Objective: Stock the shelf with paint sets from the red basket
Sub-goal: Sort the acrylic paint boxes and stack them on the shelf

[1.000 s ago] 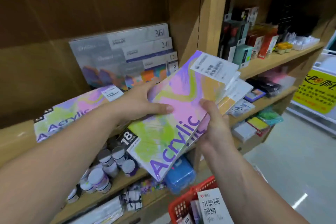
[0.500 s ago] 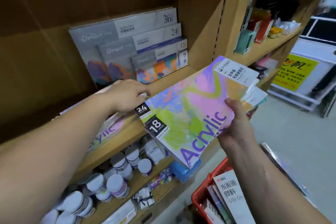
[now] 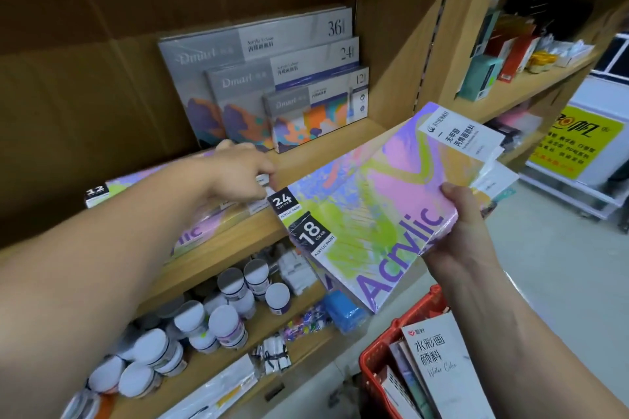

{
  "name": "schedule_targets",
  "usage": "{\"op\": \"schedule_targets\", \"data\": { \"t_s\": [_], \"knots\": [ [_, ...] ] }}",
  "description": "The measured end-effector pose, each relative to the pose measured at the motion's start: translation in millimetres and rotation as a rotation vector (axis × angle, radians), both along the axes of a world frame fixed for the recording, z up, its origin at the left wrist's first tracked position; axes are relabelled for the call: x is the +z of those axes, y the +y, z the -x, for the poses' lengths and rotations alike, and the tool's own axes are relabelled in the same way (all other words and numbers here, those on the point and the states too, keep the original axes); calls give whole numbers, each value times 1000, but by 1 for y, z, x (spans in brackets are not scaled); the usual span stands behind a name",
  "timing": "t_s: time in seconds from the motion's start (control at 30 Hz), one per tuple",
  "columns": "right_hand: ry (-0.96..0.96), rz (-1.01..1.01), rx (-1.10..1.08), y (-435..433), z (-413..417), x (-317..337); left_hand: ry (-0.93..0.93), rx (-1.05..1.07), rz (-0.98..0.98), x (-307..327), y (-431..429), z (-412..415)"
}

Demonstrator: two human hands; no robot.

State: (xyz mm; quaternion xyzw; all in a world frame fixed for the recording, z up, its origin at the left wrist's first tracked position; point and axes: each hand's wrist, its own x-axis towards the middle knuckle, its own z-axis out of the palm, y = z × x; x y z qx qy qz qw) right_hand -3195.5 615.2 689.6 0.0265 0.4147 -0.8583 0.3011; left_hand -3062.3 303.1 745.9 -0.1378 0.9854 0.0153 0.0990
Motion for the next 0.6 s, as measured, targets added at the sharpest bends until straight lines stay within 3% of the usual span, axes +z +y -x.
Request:
{"op": "schedule_targets", "data": {
  "t_s": [0.27, 0.4, 0.5, 0.6],
  "knots": [
    [-62, -10, -21, -38, -18, 19, 122, 142, -109, 2, -7, -77],
    [-90, -59, -104, -56, -25, 20, 467, 261, -366, 4, 19, -91],
    [-113, -91, -40, -71, -38, 19, 647, 150, -461, 0, 53, -96],
    [-142, -97, 23, -90, -50, 24, 630, 66, -394, -7, 80, -103]
  ]
}}
